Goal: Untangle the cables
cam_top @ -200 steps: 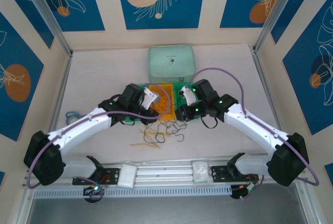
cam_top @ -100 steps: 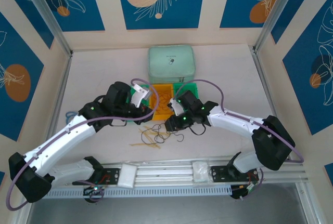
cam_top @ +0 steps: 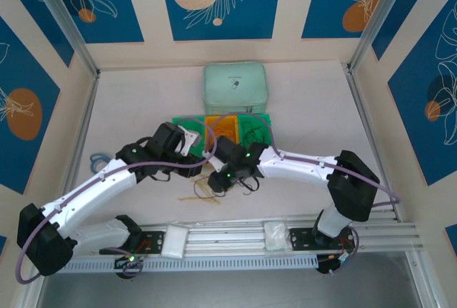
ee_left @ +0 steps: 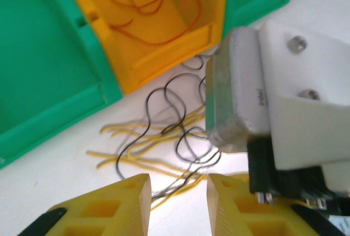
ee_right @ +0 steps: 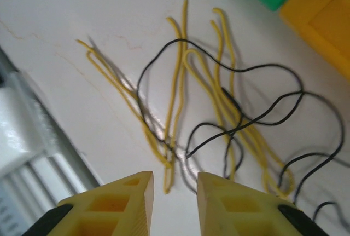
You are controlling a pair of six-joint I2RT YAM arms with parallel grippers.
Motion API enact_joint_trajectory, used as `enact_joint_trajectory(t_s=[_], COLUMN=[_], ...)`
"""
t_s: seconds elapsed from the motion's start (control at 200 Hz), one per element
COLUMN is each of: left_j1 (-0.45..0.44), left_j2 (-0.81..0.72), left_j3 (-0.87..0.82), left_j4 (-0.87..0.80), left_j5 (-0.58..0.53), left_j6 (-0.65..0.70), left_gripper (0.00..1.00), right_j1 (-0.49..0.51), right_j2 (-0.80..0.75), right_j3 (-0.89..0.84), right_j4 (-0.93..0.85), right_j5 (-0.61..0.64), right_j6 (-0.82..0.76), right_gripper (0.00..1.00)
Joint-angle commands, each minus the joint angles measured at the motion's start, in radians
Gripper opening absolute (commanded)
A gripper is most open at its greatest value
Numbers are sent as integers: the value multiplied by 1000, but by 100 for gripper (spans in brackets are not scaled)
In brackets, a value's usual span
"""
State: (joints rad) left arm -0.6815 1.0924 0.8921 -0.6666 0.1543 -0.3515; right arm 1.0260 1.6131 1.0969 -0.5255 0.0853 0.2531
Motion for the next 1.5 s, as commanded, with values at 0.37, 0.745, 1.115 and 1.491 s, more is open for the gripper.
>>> enact_joint_trajectory(t_s=[0.37,0.745,1.115,1.491], left_j1=[160,174,185,189], left_j2=[-245,-254,-252,-223], left_j3=[-84,-87,-105,-137], left_j4=[-50,-45,-33,3], left_j5=[16,34,46,66], left_j6=[-73,-70,-69,-58], left_gripper=[36,36,36,36], right_j1=[28,29,35,18], right_j2=[77,160,197,44], right_j3=[18,60,61,5], right_j4=[44,46,98,132], right_j5=[120,115,177,112], right_j6=[-337,-388,-408,-404], right_gripper=[30,30,25,0])
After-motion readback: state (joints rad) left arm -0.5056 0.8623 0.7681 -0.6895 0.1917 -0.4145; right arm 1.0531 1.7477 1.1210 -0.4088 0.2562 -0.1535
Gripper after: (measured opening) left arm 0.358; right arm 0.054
